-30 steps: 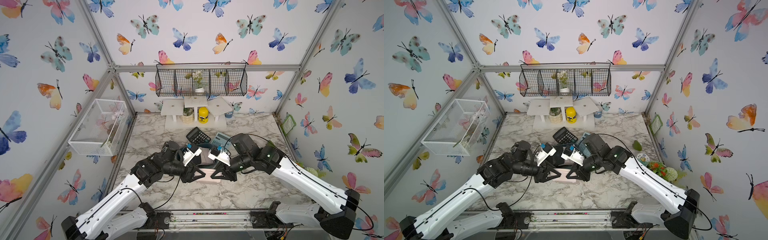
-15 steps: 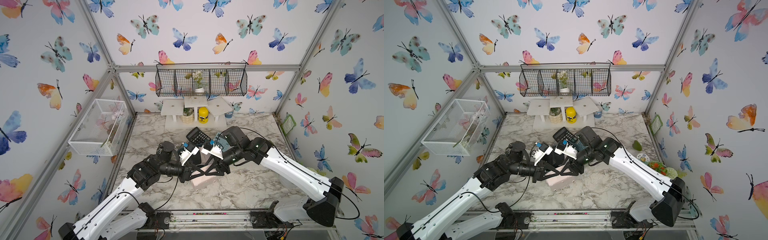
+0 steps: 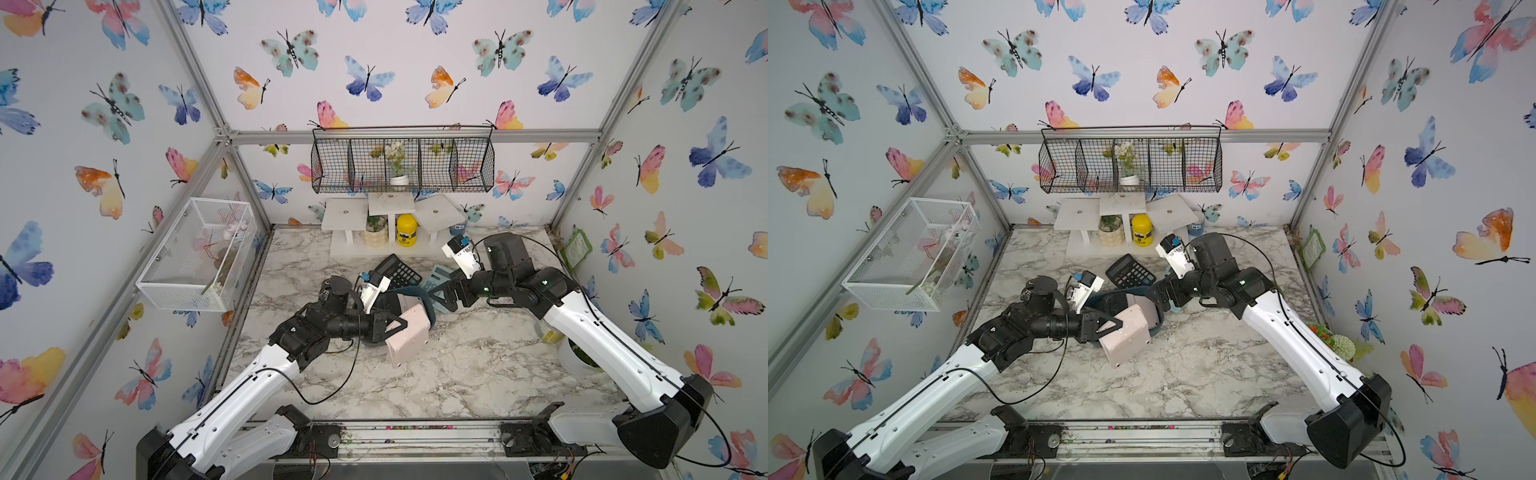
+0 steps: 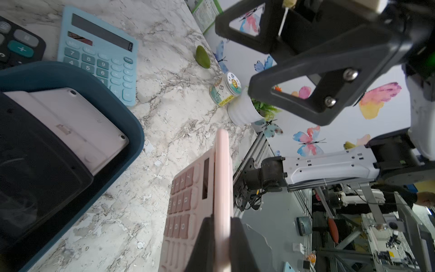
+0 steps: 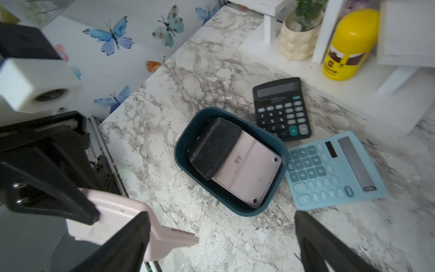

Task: Put the calculator in the storage box
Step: Place the calculator in the storage box.

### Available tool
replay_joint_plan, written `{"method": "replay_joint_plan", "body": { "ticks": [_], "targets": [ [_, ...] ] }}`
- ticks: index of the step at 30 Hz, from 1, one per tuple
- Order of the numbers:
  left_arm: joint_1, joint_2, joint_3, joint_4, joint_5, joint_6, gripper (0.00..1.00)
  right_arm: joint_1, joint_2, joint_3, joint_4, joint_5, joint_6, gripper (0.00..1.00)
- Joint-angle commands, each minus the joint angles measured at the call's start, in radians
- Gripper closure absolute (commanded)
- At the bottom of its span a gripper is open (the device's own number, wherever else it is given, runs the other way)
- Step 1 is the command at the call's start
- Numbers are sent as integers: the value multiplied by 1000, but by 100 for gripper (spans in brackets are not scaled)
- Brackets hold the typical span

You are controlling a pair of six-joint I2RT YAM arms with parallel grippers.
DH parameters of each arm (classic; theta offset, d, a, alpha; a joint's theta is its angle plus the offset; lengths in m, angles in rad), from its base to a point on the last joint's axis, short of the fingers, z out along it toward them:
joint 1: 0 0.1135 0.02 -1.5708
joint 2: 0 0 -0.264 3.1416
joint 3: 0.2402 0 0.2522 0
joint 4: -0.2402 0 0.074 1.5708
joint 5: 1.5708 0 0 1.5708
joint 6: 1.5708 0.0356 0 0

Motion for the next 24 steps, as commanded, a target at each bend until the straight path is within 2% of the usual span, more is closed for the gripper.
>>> {"method": "replay_joint_plan", "body": {
  "ticks": [1,8,13,19,24],
  "targets": [
    [3,-40,-3,193,-256,-185,98,-21,-27,-66,37,142,117,2],
    [-48,-115,-104,314,-643,-393,95,-37,-65,-165,80,241,217,1],
    [-180,-106,-153,398,-945,-479,96,-54,-100,-210,96,285,276,1],
    [-277,14,-147,462,-1144,-598,99,-64,-134,-241,98,317,295,1],
    [-312,115,-148,542,-1226,-654,100,-69,-156,-263,101,306,297,1]
  ]
}}
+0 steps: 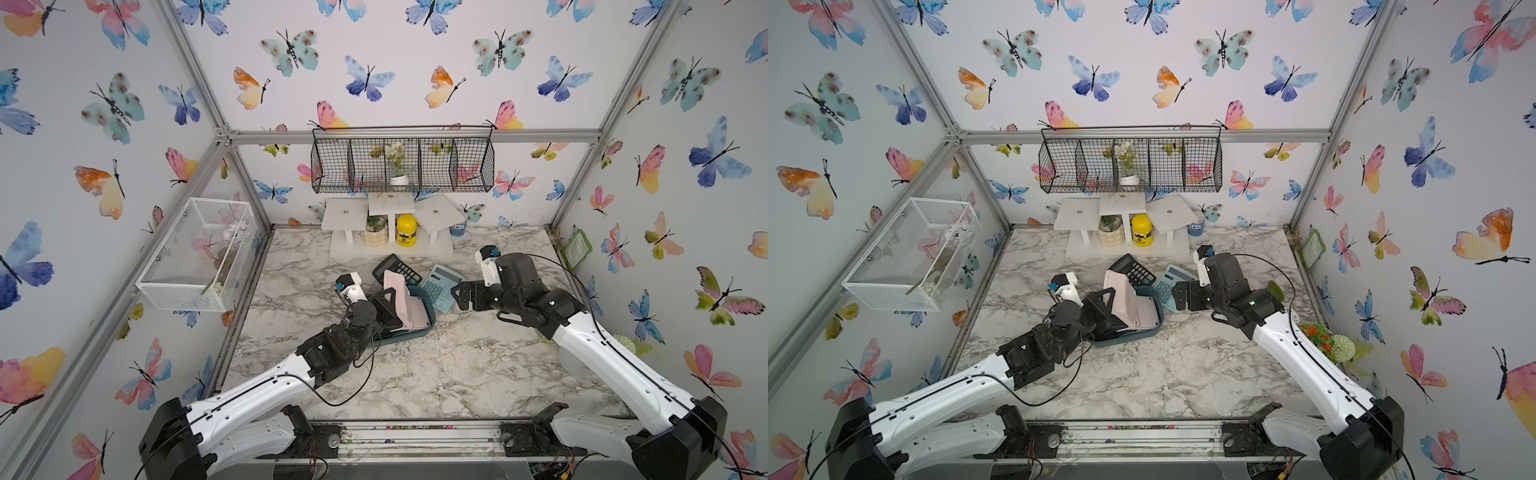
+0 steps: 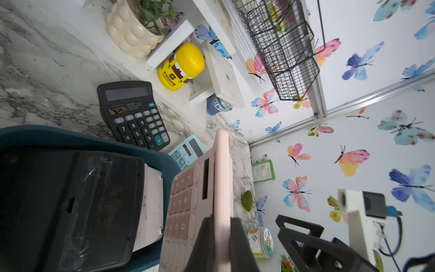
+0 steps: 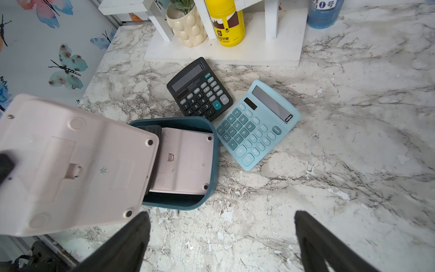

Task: Put the calculator in the storage box
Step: Place the calculator in the storage box.

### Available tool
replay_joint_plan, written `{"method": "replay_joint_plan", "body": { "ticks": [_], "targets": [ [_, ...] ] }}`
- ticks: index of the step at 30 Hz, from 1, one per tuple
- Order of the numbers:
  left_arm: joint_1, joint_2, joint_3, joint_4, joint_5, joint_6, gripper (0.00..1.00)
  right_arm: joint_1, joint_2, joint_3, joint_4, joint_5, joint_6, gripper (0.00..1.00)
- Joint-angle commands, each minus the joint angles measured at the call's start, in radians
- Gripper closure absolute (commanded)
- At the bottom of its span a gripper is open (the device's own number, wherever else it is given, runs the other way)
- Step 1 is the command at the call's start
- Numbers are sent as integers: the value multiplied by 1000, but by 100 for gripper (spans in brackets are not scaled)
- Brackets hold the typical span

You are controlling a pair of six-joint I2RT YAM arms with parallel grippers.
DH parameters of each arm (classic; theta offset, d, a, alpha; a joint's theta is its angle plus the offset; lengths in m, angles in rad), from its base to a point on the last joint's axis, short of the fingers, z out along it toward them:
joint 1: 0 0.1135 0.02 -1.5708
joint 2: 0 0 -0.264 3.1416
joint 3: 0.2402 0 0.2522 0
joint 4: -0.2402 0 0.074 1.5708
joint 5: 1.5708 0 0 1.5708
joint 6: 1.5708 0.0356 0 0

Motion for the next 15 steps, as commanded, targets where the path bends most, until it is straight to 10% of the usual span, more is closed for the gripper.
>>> {"method": "replay_joint_plan", "body": {
  "ticks": [1,15],
  "targets": [
    [-22,63,15,146,-161,-65,100,-8,-21,-28,6,28,13,1],
    [-30,287,-28,429,-188,-27,100,-15,-58,-71,8,16,4,1]
  ]
}}
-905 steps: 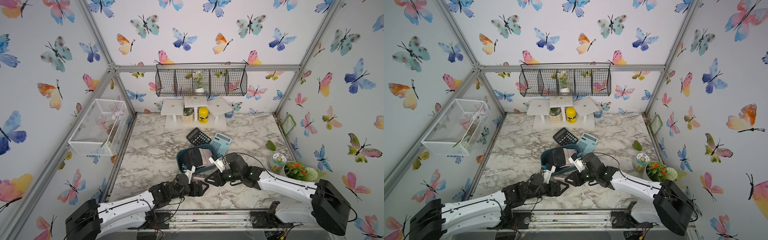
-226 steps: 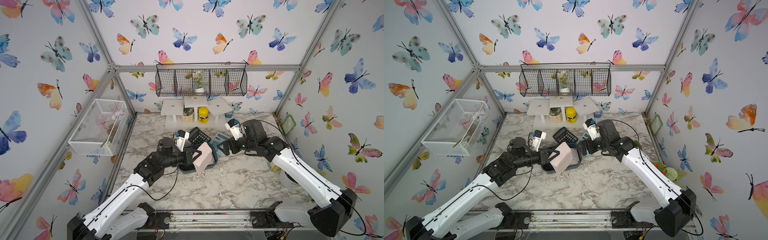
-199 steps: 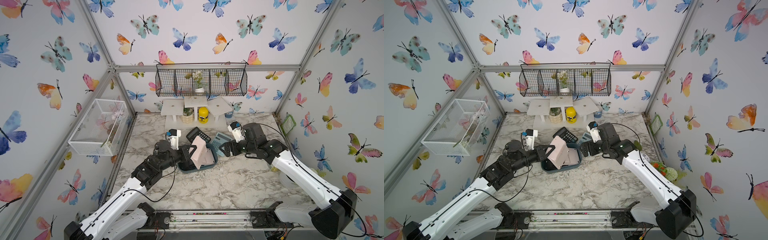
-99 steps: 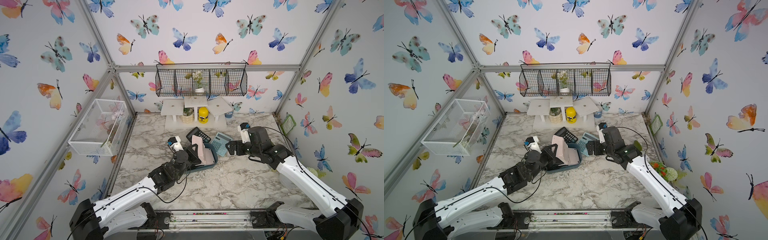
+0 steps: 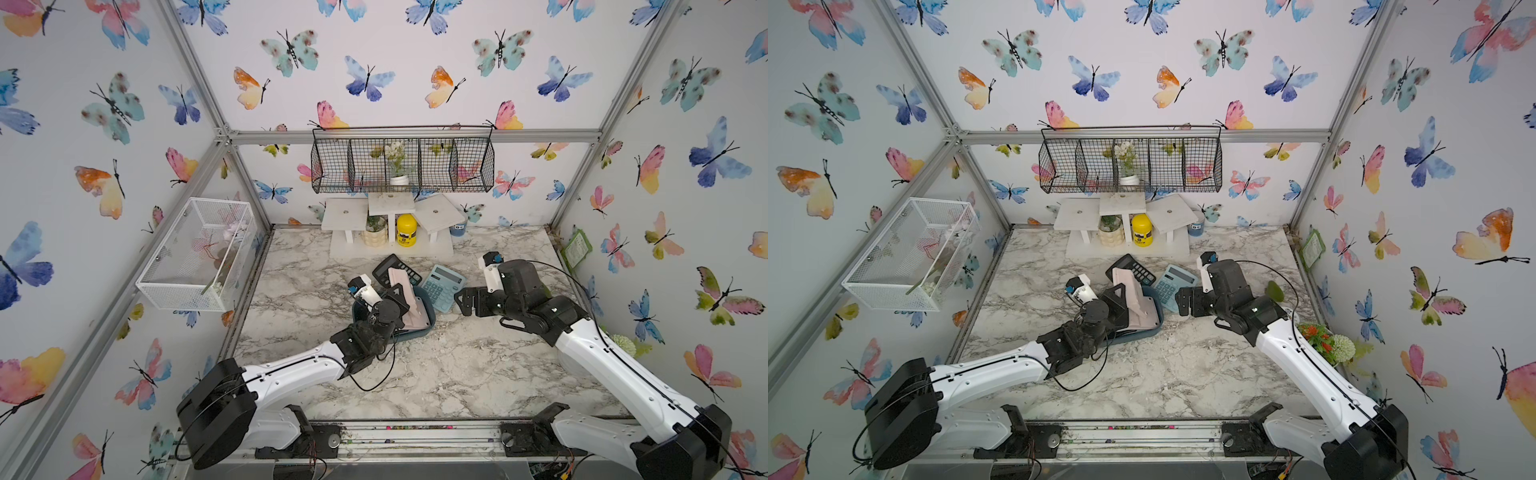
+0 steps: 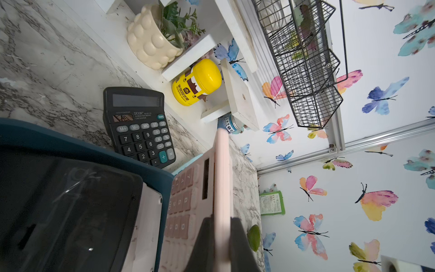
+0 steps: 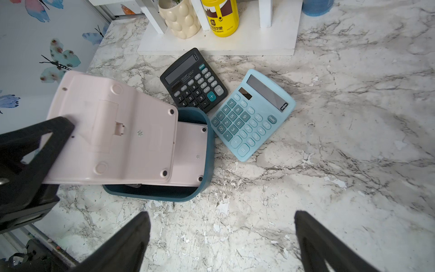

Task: Put the calculator in the storage box
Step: Place the calculator in the storage box.

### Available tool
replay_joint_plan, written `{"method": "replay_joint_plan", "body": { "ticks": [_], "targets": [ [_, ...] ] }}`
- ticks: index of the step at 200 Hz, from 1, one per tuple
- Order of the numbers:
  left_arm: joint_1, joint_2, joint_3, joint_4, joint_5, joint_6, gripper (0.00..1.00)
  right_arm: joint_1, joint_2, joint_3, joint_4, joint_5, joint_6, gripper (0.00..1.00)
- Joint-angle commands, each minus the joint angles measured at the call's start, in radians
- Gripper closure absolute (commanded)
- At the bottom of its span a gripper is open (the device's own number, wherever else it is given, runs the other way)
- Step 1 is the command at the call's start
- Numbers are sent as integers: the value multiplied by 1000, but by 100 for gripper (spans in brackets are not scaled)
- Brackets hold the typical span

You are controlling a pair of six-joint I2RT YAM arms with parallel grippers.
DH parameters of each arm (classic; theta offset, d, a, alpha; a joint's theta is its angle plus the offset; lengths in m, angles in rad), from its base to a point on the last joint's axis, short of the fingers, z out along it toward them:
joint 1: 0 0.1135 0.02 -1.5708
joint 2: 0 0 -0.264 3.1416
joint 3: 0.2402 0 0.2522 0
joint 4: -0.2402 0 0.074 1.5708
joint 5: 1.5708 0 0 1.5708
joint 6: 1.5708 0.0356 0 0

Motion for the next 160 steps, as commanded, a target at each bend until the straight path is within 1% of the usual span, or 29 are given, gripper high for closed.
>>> {"method": "replay_joint_plan", "body": {
  "ticks": [1,56,84,106,111,139,160],
  "targets": [
    [-6,39,-29,176,-34,35,99,-8,-16,-14,8,15,2,1],
    [-7,148,-34,247,12,48,97,-10,-8,-31,32,-6,0,2],
    [-8,180,-50,276,28,49,96,-11,-3,-41,46,-16,0,1],
    [-9,189,-52,276,50,52,92,-11,2,-48,53,-21,-1,1],
    [-11,188,-54,275,52,53,89,-11,4,-47,53,-23,0,2],
    [-27,158,-41,205,51,48,60,-12,13,-49,60,-26,-1,1],
    [-29,124,-16,105,46,34,45,-13,18,-50,70,-30,1,1]
  ]
}}
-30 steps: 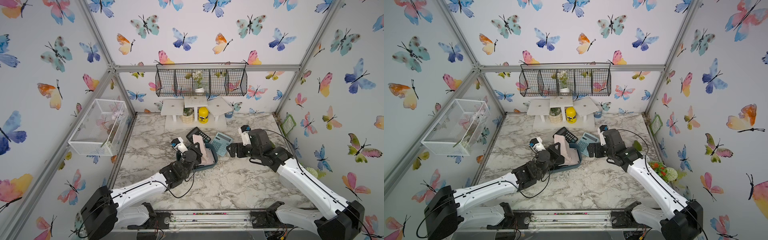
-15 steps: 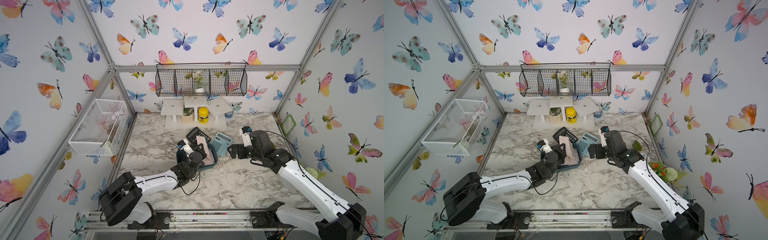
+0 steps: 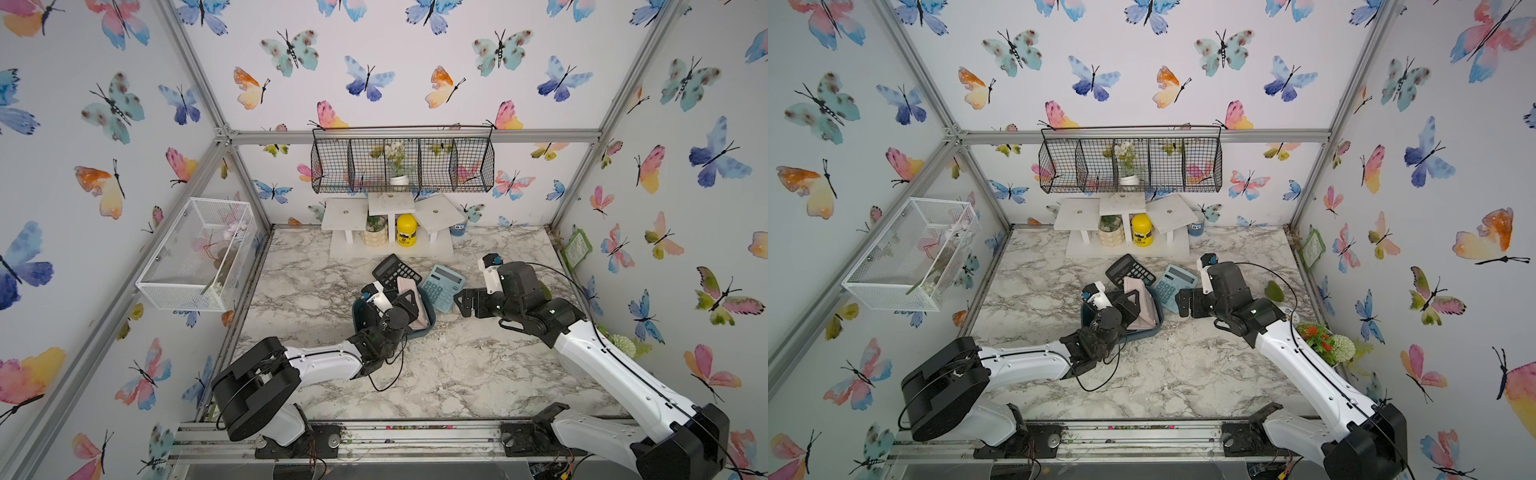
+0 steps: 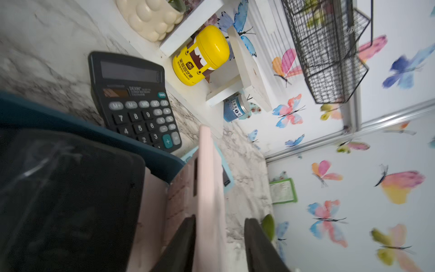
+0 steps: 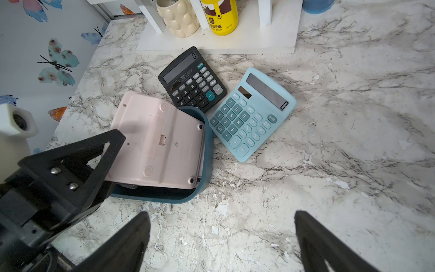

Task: Put the calculator in the storage box
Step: Place the calculator in the storage box.

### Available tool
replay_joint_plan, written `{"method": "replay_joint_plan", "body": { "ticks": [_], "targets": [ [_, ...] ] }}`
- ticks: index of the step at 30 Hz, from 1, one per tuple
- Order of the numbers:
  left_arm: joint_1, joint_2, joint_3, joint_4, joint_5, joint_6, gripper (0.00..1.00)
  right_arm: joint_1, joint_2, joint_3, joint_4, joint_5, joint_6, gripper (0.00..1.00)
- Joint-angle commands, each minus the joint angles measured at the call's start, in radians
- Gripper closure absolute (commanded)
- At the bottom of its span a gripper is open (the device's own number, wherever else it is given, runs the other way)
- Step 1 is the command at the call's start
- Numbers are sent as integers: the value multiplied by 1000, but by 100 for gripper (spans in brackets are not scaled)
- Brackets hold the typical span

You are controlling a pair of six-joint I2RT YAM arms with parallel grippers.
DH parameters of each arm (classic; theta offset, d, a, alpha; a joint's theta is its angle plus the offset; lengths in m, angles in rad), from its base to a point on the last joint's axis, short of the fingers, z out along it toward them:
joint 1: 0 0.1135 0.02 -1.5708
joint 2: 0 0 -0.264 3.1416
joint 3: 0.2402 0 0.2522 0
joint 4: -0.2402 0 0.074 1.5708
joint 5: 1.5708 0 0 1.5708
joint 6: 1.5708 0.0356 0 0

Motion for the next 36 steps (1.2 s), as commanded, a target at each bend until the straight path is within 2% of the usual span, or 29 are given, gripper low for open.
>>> {"method": "replay_joint_plan", "body": {
  "ticks": [1,6,9,13,18,23,27,32,36],
  "targets": [
    [-8,-57,34,-110,7,-1,45,-6,16,-12,26,-22,2,1],
    [-5,-114,74,-284,-32,-7,24,-11,19,-10,35,-25,7,1],
    [0,-155,115,-450,-60,-9,18,-14,26,-5,37,-30,10,1],
    [7,-219,120,-606,-74,-17,13,-17,42,-1,43,-32,14,1],
    [63,-323,46,-669,-30,-7,12,-20,57,0,61,-53,26,1],
    [199,-420,-11,-684,121,92,11,-22,93,15,77,-86,38,1],
    [375,-450,-53,-687,343,206,10,-26,140,-1,152,-183,54,2],
    [590,-463,-109,-664,556,284,10,-29,240,29,243,-283,55,13],
    [689,-444,-123,-620,695,334,9,-31,345,87,282,-314,55,17]
  ]
}}
